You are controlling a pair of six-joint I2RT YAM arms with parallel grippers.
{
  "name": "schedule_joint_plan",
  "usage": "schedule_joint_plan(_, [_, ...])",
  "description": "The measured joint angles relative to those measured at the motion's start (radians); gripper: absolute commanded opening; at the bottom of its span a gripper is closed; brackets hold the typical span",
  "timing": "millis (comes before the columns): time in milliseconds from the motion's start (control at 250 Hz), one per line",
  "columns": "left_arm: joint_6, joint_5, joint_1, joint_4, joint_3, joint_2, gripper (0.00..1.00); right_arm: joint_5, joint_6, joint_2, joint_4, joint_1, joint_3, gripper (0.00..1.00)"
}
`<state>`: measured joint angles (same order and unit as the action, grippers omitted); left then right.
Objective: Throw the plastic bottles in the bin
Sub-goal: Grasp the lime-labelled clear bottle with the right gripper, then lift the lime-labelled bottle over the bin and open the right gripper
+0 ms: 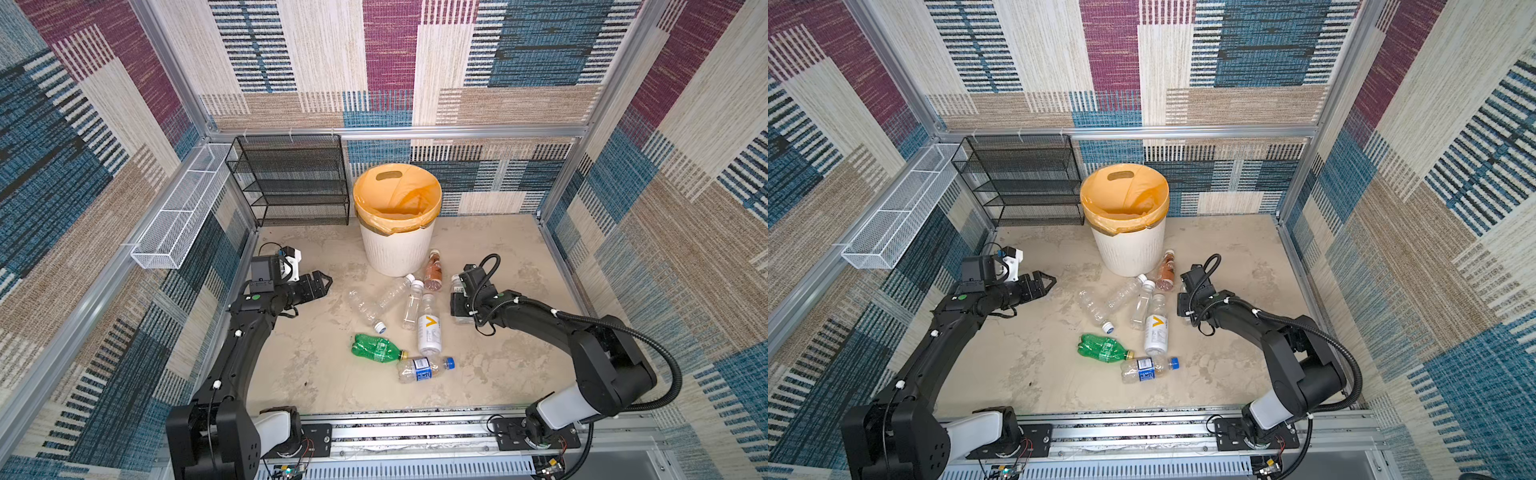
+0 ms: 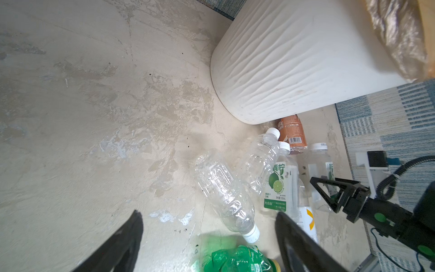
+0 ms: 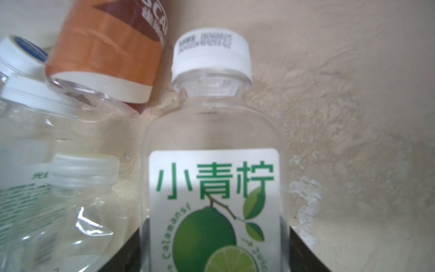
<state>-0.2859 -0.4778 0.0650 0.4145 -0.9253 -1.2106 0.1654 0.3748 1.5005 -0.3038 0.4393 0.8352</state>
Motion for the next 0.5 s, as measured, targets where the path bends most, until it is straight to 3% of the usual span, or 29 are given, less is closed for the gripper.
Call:
schedule_joint_plan(228, [-0.003, -0.006, 0.000, -0.025, 0.021, 0.016, 0.88, 0.071, -0.038, -0.190, 0.058, -0.018, 0.025, 0.66])
schedule_joint_plan(500, [-0.003, -0.028, 0.000, -0.038, 0.034, 0.028, 0.87, 0.145, -0.171, -0.430, 0.276, -0.023, 0.050, 0.68])
